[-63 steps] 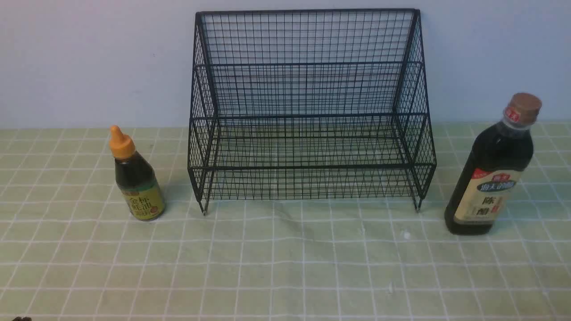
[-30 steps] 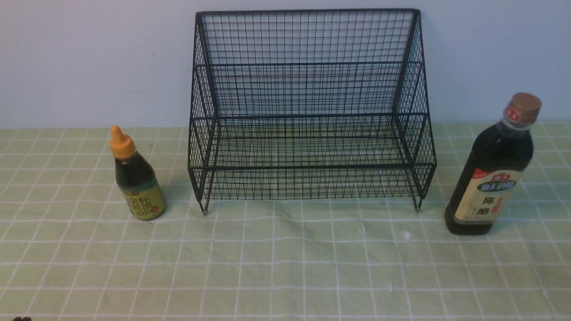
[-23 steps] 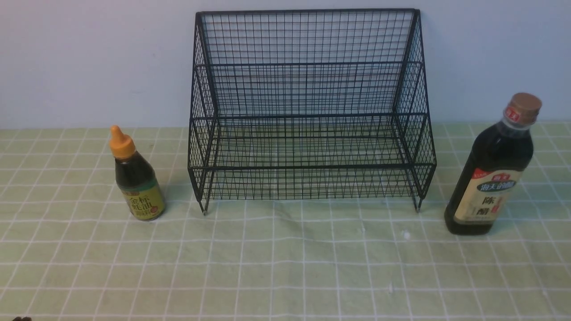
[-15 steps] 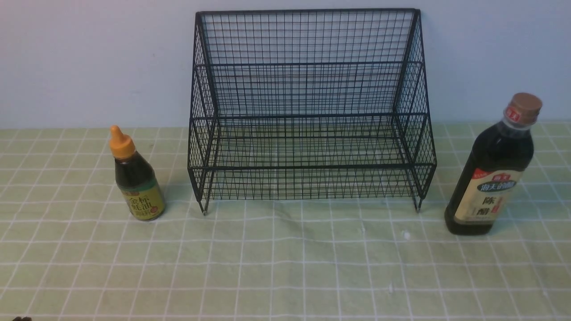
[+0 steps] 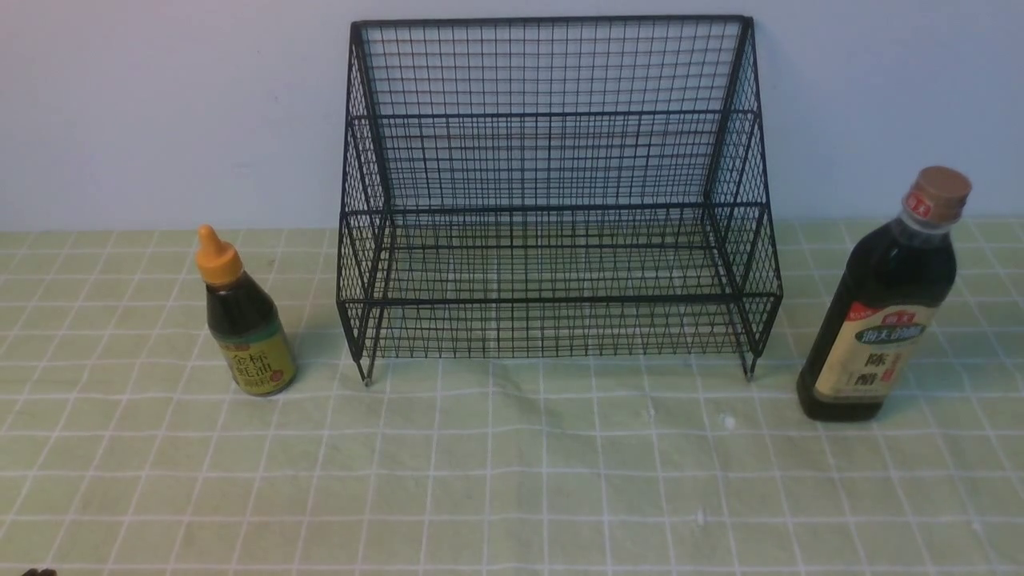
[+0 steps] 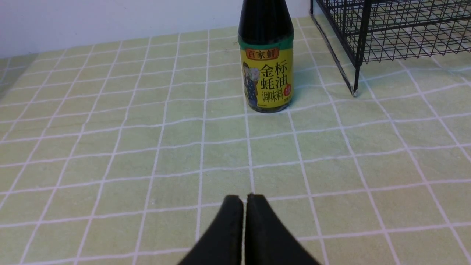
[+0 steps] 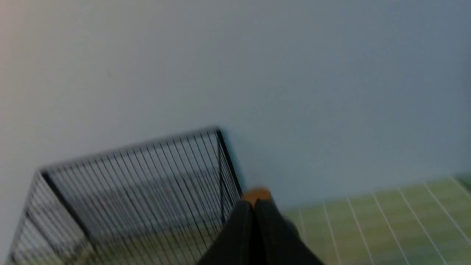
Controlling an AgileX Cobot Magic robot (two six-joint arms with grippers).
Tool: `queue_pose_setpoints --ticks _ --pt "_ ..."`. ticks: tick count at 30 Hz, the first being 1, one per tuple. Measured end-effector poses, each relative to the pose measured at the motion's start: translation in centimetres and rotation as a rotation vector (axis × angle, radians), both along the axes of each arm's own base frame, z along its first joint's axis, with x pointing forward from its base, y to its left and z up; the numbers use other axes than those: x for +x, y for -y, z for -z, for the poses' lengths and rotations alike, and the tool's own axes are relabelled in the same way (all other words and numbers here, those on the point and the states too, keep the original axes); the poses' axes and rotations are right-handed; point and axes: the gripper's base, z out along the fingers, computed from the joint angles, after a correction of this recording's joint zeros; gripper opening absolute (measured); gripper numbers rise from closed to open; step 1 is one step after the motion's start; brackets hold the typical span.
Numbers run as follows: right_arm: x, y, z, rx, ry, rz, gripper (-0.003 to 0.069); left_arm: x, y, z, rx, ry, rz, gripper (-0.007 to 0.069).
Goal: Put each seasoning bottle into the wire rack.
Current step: Use the right arm to grab the condiment bottle closest to it
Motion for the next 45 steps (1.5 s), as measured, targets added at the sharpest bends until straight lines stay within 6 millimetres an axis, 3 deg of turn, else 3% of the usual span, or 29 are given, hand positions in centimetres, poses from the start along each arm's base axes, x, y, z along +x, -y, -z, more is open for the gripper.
queue_pose_setpoints --ticks 3,4,5,6,7,9,11,13,14,17,19,22,25,28,34,38,45 --pt "3.5 -0.6 -1.3 -0.096 -0.344 -0.106 -0.0014 0.0 0.0 0.0 0.000 0.000 0.000 -0.0007" --pt "4.1 -0.7 -1.3 -0.100 -0.370 -0.117 -0.0014 0.0 0.0 0.0 0.000 0.000 0.000 -0.0007" --pt "5.9 -0.9 -1.7 -0.113 -0.454 -0.156 -0.0014 0.0 0.0 0.0 0.000 0.000 0.000 -0.0007" --pt "7.1 -0.9 -2.1 -0.129 -0.478 -0.175 -0.0013 0.0 0.0 0.0 0.000 0.000 0.000 -0.0007" --pt "7.0 -0.9 -2.3 -0.128 -0.472 -0.175 -0.0012 0.0 0.0 0.0 0.000 0.000 0.000 -0.0007" --pt "9.5 -0.9 -2.9 -0.154 -0.494 -0.195 0.0003 0.0 0.0 0.0 0.000 0.000 0.000 -0.0007" --pt "12.1 -1.0 -3.2 -0.160 -0.498 -0.212 0.0050 0.0 0.0 0.0 0.000 0.000 0.000 -0.0007" --pt "13.3 -1.1 -3.3 -0.156 -0.495 -0.223 0.0085 0.0 0.0 0.0 0.000 0.000 0.000 -0.0007" --pt "15.0 -1.3 -3.1 -0.160 -0.493 -0.246 0.0148 0.0 0.0 0.0 0.000 0.000 0.000 -0.0007" --pt "17.8 -1.4 -1.9 -0.185 -0.501 -0.280 0.0283 0.0 0.0 0.0 0.000 0.000 0.000 -0.0007" --pt "18.8 -1.4 -1.3 -0.198 -0.514 -0.288 0.0330 0.0 0.0 0.0 0.000 0.000 0.000 -0.0007" --pt "22.0 -1.3 1.3 -0.212 -0.569 -0.297 0.0484 0.0 0.0 0.0 0.000 0.000 0.000 -0.0007" --pt "24.0 -1.2 3.2 -0.208 -0.612 -0.295 0.0578 0.0 0.0 0.0 0.000 0.000 0.000 -0.0007" --pt "25.3 -1.3 4.8 -0.191 -0.650 -0.300 0.0610 0.0 0.0 0.0 0.000 0.000 0.000 -0.0007" --pt "26.7 -1.3 6.8 -0.176 -0.708 -0.307 0.0564 0.0 0.0 0.0 0.000 0.000 0.000 -0.0007" --pt "26.8 -1.3 7.0 -0.181 -0.718 -0.312 0.0337 0.0 0.0 0.0 0.000 0.000 0.000 -0.0007" --pt "26.4 -1.2 6.4 -0.222 -0.712 -0.328 0.0331 0.0 0.0 0.0 0.000 0.000 0.000 -0.0007"
